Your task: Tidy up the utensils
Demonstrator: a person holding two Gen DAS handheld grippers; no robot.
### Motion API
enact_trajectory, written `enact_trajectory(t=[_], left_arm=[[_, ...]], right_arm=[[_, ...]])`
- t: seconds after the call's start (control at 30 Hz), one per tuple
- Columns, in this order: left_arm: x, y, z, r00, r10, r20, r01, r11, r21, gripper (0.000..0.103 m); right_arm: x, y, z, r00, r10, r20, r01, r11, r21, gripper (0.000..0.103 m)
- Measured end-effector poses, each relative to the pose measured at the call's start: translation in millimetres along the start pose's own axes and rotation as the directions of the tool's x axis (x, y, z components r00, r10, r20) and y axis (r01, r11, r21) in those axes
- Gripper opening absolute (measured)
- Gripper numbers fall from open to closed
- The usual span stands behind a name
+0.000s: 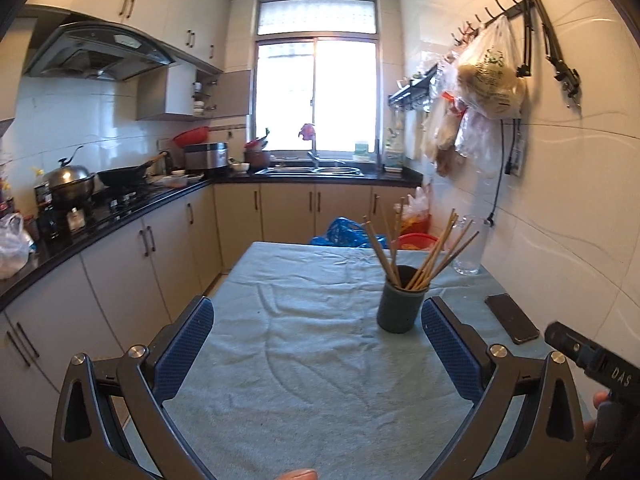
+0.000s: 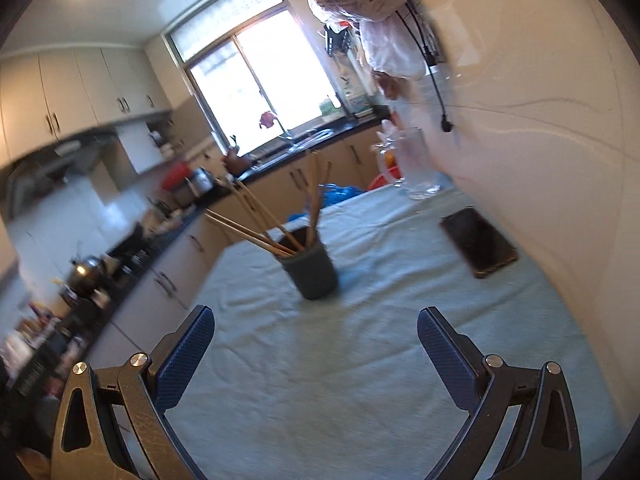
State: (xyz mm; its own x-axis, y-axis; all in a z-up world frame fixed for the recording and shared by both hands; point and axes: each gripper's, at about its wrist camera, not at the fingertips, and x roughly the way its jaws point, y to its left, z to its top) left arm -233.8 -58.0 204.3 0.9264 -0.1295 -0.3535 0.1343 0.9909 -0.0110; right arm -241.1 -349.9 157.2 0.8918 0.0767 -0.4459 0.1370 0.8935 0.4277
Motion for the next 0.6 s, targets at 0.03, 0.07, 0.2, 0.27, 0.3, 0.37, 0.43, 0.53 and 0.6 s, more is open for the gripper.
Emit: enact_trajectory(t=[0.03,0.07,0.2,0.27,0.3,0.37,0.43,0.53,0.6], left_arm=[[-0.4,0.7,-1.8,1.0,0.004,-0.001,-0.004,1.0,0.001,0.103],[-0.2,-0.3,-1.9,1.0,0.003,-0.002,-0.003,1.0,0.004,0.103],[0.0,-3.1,-6.0,1.0,-0.009,-0.008,0.01,1.0,0.025,0.103],[3.0,-5.3,-7.8,0.999,-0.022,-0.028,0.023,0.999,0.026,0.103],[4.7,-5.8,-8.9,0.999,-0.031,-0.038,0.032,0.999,0.024,0.103],[10.3,-6.5,-11.9,0.996,-0.046,-0.074,0.047,0.999,0.01,0.103],[16.9,-5.3,-15.8,0.992,-0.055,-0.115,0.053,0.998,-0.015,0.103],[24.4,-4.3,-20.7,0.989,-0.051,-0.141,0.048,0.999,-0.025,0.103],[28.3,-5.2,-23.7,0.988,-0.036,-0.15,0.035,0.999,-0.014,0.103]], right_arm=[[-1.1,-0.5,-2.0,1.0,-0.018,0.002,0.018,1.0,-0.012,0.103],[-2.4,-0.8,-3.3,0.999,-0.031,0.005,0.031,0.999,-0.022,0.103],[-7.6,0.4,-5.5,0.998,-0.065,0.028,0.066,0.997,-0.044,0.103],[-7.6,3.8,-6.9,0.996,-0.081,0.035,0.083,0.995,-0.06,0.103],[-7.5,7.0,-7.9,0.995,-0.093,0.04,0.096,0.993,-0.073,0.103],[-6.3,11.9,-9.3,0.993,-0.109,0.042,0.112,0.99,-0.089,0.103],[-4.8,15.6,-11.0,0.991,-0.125,0.044,0.129,0.986,-0.104,0.103],[-1.2,17.6,-12.8,0.988,-0.144,0.046,0.149,0.982,-0.117,0.103],[0.7,17.7,-13.7,0.986,-0.157,0.051,0.162,0.979,-0.12,0.103]])
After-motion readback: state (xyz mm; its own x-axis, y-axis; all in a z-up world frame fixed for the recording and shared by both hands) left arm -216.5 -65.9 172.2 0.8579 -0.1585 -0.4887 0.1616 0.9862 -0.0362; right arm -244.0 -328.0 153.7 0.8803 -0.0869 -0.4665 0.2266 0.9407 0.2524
